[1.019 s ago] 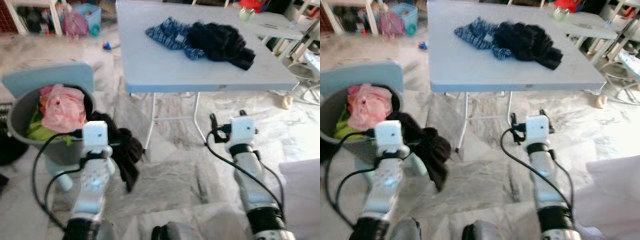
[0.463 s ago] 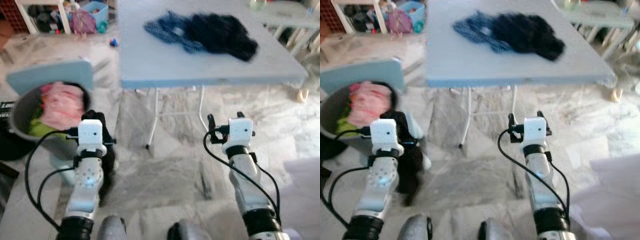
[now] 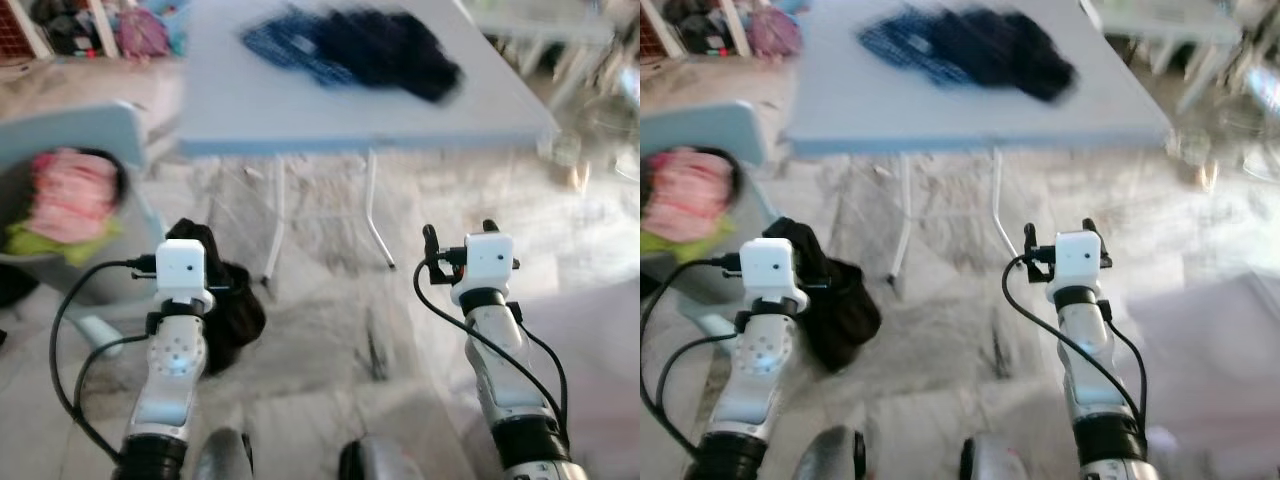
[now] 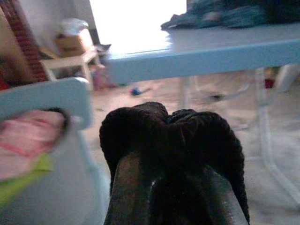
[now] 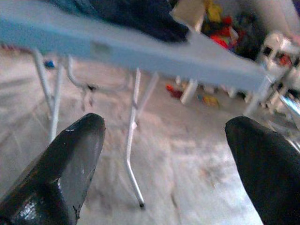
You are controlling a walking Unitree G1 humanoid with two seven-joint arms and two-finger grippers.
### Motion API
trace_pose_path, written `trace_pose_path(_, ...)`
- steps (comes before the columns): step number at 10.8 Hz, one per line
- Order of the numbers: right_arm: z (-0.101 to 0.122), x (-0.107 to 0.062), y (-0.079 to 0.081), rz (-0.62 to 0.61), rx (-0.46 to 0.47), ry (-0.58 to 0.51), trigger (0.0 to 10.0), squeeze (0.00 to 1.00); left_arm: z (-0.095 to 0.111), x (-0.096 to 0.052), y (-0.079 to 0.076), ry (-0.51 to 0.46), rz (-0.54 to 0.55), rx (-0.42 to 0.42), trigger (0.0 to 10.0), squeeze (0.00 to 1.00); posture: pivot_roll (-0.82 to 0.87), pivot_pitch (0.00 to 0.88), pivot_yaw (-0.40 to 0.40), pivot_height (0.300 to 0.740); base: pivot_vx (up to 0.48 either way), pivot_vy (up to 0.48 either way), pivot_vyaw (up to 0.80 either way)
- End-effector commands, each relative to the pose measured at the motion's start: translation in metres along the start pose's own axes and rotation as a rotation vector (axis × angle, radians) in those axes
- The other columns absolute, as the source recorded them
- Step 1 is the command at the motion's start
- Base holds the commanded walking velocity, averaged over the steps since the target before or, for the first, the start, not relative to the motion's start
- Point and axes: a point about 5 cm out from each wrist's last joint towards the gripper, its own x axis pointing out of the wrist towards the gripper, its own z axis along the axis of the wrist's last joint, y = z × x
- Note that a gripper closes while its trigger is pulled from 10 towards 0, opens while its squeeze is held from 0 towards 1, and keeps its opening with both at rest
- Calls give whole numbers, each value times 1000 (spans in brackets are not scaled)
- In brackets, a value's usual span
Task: Hang hanger
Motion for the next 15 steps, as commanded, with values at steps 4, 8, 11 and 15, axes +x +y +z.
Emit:
trace_pose_path(4, 2, 0, -1, -17, 15, -4, 10000, 0, 9, 2, 0, -27, -22, -16, 10000, 0, 16, 158, -46, 740, 0, 199, -136)
trace_pose_path(8, 2, 0, -1, -16, 15, -5, 10000, 0, 11, 3, -1, -38, -63, -36, 10000, 0, 16, 155, -43, 740, 131, 420, -762)
trace_pose_path(11, 3, 0, -1, -18, 13, -8, 10000, 0, 12, 3, -2, -38, -79, -49, 10000, 0, 15, 155, -44, 740, 338, 340, -800)
trace_pose_path(15, 4, 0, -2, -19, 9, -13, 10000, 0, 13, 2, -7, -40, -124, -65, 10000, 0, 10, 155, -42, 740, 474, 0, -800)
